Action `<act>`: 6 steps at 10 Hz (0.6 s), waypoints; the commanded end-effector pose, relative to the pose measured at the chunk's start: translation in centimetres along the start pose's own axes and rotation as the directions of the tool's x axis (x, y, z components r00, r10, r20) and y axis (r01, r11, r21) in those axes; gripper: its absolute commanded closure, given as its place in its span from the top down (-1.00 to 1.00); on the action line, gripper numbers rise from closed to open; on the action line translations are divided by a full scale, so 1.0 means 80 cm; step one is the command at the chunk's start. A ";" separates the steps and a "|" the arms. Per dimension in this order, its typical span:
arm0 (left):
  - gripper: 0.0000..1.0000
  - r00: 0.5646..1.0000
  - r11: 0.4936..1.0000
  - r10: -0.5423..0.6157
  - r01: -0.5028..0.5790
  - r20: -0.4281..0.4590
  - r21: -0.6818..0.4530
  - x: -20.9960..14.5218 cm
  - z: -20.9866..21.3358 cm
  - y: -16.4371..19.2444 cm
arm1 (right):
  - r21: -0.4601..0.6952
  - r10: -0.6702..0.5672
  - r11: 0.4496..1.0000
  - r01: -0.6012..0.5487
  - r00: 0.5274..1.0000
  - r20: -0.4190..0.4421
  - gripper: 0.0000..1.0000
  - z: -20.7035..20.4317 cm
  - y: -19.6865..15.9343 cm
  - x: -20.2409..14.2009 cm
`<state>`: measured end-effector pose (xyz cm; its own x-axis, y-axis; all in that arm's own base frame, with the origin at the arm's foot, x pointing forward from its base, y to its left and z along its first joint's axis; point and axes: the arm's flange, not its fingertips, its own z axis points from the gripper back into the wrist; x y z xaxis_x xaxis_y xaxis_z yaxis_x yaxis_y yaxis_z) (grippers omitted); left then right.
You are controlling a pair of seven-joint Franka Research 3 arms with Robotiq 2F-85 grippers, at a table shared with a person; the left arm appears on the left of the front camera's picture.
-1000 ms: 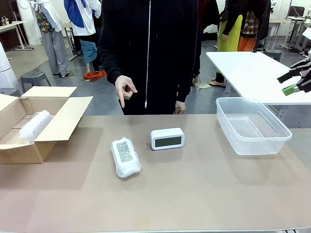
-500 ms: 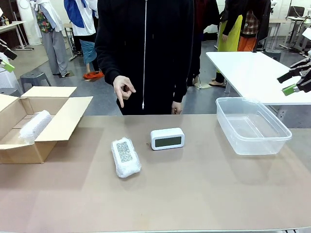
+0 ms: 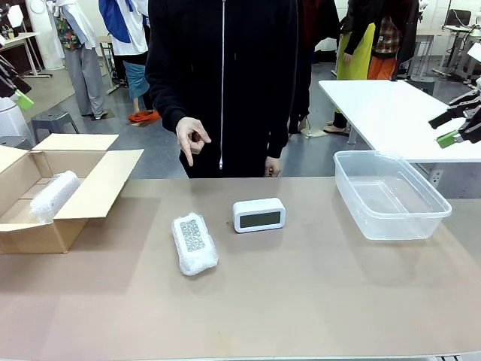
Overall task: Separate and place wrapped and unwrapped clocks.
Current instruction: Pick up the Digital clock indicated by the person.
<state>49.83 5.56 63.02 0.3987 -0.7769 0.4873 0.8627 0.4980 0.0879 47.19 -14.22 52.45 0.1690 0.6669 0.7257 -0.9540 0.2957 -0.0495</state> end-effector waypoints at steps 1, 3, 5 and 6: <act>1.00 0.995 0.994 0.099 -0.099 0.004 0.038 0.015 -0.010 -0.030 | 0.002 0.004 1.000 -0.004 1.000 0.010 1.00 -0.001 -0.001 0.000; 1.00 0.975 0.973 0.222 -0.221 -0.003 0.071 0.033 -0.029 -0.046 | 0.002 0.004 1.000 -0.004 1.000 0.010 1.00 -0.001 -0.001 0.000; 1.00 0.950 0.945 0.310 -0.303 -0.038 0.119 0.053 -0.060 -0.059 | 0.002 0.004 1.000 -0.004 1.000 0.010 1.00 -0.001 -0.001 0.000; 1.00 0.942 0.940 0.328 -0.319 -0.063 0.121 0.064 -0.077 -0.071 | 0.002 0.004 1.000 -0.004 1.000 0.010 1.00 -0.001 -0.001 0.000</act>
<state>49.36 -1.95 60.36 0.6378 -0.6078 0.4730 0.6808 0.7321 0.0228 47.19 -14.23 52.45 0.1692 0.6669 0.7257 -0.9539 0.2959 -0.0495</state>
